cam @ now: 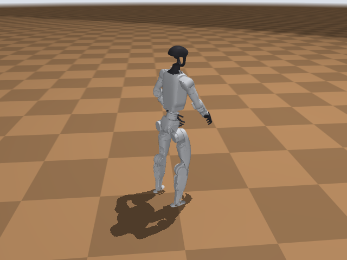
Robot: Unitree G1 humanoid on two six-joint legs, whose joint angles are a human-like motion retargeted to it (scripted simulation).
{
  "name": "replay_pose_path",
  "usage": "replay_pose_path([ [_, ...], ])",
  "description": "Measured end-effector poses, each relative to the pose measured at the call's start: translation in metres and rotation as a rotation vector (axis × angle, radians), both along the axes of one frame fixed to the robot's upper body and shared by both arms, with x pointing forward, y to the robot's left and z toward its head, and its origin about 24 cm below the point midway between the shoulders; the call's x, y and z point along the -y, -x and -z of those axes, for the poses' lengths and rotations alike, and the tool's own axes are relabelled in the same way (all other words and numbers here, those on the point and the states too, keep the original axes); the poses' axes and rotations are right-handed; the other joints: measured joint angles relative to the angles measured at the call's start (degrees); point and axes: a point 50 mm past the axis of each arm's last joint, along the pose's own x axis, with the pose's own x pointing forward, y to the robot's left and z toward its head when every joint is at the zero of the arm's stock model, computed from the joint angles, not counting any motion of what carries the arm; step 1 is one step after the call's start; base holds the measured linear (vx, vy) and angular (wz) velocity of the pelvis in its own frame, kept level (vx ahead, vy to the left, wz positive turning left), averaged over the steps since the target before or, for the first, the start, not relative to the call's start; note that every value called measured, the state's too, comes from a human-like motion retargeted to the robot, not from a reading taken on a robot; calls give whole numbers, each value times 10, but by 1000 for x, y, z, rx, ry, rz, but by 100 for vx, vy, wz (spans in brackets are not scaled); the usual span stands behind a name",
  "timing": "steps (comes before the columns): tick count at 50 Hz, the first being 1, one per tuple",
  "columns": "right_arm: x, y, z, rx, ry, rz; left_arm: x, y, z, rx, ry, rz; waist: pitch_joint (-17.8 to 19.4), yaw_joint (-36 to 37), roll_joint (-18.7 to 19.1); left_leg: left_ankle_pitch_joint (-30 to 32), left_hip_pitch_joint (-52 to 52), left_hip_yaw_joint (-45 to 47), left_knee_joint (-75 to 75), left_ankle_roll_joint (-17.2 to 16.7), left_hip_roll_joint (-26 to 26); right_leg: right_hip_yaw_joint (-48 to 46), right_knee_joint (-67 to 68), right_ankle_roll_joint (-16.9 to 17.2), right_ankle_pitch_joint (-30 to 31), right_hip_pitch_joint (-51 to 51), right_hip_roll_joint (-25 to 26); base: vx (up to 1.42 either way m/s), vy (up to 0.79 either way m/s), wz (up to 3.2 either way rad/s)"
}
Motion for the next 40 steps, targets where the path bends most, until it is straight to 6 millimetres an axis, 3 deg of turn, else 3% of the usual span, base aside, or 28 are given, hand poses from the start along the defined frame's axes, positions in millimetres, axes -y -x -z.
replay_pose_path([
  [4,23,14,22,-145,77,48,33,-33,9,5,-13,299,-2,-70,44,3,-26,9,-1,-13,-3,6,40,4,-10,-48,-4,-7,-1,-7],
  [9,68,27,35,-321,109,153,65,-70,3,64,3,579,8,-125,82,6,-55,18,-1,-26,0,8,57,14,-7,-90,-2,-6,-2,-19],
  [16,103,37,32,-433,50,224,81,-83,-8,99,85,731,4,-149,96,7,-78,29,-1,-32,7,11,44,19,5,-115,7,-2,-2,-19],
  [31,105,51,31,-446,-65,268,68,-76,0,69,35,747,-7,-145,71,11,-95,17,-1,-34,11,4,29,10,12,-120,10,0,0,0],
  [40,85,46,29,-385,15,123,51,-67,8,37,-41,776,-4,-124,61,21,-103,-2,-2,-26,4,-5,42,4,9,-126,-1,-1,1,13],
])
